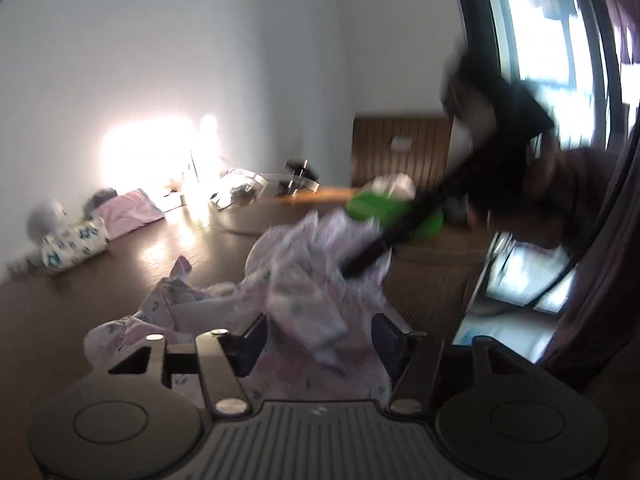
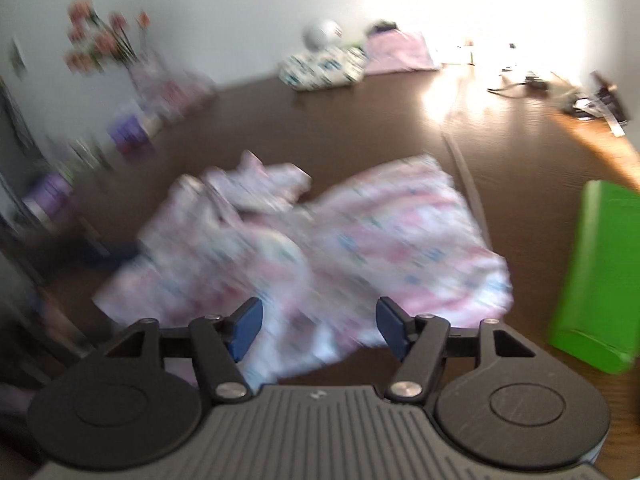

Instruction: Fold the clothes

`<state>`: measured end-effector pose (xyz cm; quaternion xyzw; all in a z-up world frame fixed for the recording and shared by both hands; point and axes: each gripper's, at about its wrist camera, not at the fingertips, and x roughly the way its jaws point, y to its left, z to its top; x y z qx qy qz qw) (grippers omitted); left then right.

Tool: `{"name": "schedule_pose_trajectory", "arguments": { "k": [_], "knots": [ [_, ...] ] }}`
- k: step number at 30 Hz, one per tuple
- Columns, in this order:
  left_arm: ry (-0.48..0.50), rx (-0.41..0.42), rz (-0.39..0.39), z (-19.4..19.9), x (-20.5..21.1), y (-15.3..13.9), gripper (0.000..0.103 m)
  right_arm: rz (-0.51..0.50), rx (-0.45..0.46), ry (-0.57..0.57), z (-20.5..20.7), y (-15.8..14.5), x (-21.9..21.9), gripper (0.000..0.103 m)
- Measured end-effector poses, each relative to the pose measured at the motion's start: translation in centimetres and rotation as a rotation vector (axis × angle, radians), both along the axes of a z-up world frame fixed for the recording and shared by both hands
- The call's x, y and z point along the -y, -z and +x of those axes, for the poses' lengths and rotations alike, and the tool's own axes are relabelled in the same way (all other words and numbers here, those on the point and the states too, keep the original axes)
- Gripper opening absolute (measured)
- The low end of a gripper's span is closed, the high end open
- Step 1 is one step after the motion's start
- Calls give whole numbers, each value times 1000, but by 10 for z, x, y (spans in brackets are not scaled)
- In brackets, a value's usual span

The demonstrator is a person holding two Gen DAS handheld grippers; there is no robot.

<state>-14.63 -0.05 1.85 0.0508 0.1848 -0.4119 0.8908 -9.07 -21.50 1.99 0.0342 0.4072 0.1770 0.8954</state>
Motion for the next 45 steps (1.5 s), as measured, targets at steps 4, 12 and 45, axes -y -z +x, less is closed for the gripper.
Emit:
{"name": "schedule_pose_trajectory", "arguments": {
  "k": [4, 12, 45],
  "knots": [
    [-122, -76, -163, 24, -58, -18, 89, -83, 31, 40, 26, 12, -18, 52],
    [-431, -322, -88, 100, -67, 13, 74, -174, 180, 54, 159, 7, -71, 41],
    [-19, -570, -344, 145, -35, 24, 56, 439, 14, -265, 57, 9, -15, 19]
  ]
}}
